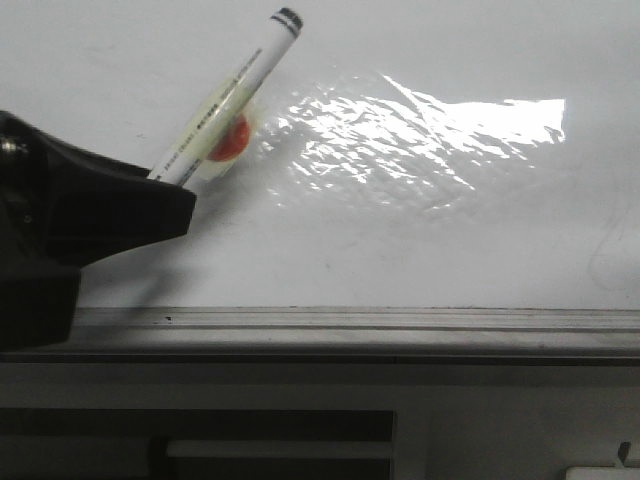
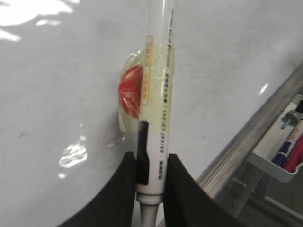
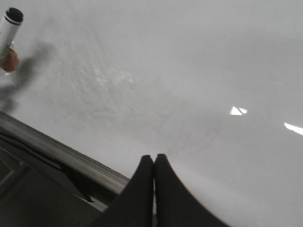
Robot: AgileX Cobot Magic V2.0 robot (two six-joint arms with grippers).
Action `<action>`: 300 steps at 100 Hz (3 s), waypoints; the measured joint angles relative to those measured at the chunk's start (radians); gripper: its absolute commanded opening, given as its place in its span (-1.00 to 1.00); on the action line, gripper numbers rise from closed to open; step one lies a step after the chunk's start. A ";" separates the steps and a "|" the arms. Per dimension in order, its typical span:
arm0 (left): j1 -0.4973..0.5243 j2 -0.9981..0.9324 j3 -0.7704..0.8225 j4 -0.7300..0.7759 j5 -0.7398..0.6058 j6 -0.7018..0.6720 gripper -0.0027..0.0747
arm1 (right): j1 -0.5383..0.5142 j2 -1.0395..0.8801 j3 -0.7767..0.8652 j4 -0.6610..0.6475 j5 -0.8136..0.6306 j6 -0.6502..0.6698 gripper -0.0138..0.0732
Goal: Write number 9 on whiteboard
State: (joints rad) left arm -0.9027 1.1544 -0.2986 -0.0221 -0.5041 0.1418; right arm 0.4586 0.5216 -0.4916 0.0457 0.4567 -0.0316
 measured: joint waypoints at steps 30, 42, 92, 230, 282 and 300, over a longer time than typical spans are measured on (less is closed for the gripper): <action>0.000 -0.014 0.000 0.256 -0.087 0.008 -0.98 | 0.259 0.239 -0.155 0.005 -0.032 -0.024 -0.20; 0.000 -0.015 0.000 0.279 -0.094 0.022 -0.98 | 0.362 0.310 -0.203 0.005 -0.033 -0.026 0.15; 0.000 -0.015 0.000 0.398 -0.106 0.025 -0.98 | 0.418 0.449 -0.273 0.012 -0.096 -0.030 -0.19; 0.000 -0.338 0.002 0.032 0.098 0.038 -0.20 | 0.169 0.526 -0.517 0.023 0.065 0.005 -0.82; 0.000 -0.338 0.004 0.032 0.098 0.036 -0.20 | 0.213 0.739 -0.630 0.053 0.163 0.032 -0.82; 0.000 -0.338 0.004 0.030 0.098 0.036 -0.20 | 0.178 0.682 -0.630 0.008 0.199 0.032 -0.82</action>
State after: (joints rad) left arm -0.9027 0.8168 -0.2950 0.0081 -0.4062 0.1781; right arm 0.6366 1.2038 -1.1219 0.0534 0.6561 0.0000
